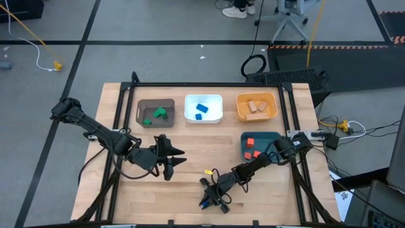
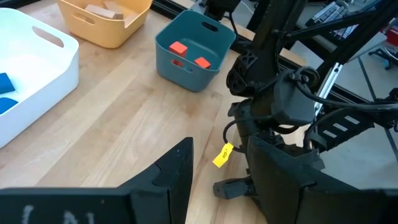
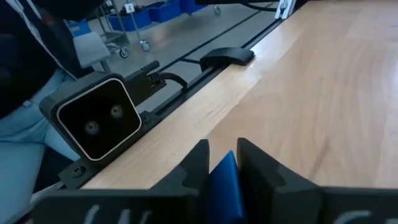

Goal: Sort & place blocks by color
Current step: Put the blue block into the white bin

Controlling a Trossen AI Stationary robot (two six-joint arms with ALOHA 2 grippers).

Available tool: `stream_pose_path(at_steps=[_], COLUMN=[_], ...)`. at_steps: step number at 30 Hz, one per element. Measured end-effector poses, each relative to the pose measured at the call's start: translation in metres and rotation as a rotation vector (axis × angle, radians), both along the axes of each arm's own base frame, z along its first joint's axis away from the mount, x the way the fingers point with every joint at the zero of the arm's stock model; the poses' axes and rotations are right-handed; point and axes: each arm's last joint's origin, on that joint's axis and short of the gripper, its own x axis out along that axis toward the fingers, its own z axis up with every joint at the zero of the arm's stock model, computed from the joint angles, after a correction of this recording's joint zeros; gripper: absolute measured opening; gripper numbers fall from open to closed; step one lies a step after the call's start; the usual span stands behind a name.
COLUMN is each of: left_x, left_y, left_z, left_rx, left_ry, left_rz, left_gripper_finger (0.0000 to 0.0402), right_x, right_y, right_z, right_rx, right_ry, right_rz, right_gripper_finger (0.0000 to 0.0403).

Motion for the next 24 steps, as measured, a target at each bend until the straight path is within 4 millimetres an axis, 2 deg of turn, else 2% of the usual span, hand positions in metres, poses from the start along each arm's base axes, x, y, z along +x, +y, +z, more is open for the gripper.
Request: stream_pose_path(at_steps=[11, 24], left_x=[0.000, 0.000], left_y=[0.000, 0.000], left_z=[0.000, 0.000], left_rx=[0.000, 0.004], left_ry=[0.001, 0.005], left_rz=[0.000, -0.001], left_gripper_finger=[0.0154, 0.0154], right_x=[0.003, 0.013], right_y=[-0.008, -0.031], right_z=[0.001, 0.001], right_rx=[-0.002, 0.045], right_ry=[0.009, 0.042], right_rz=[-0.005, -0.024], right_gripper_finger=[0.0048, 0.0042])
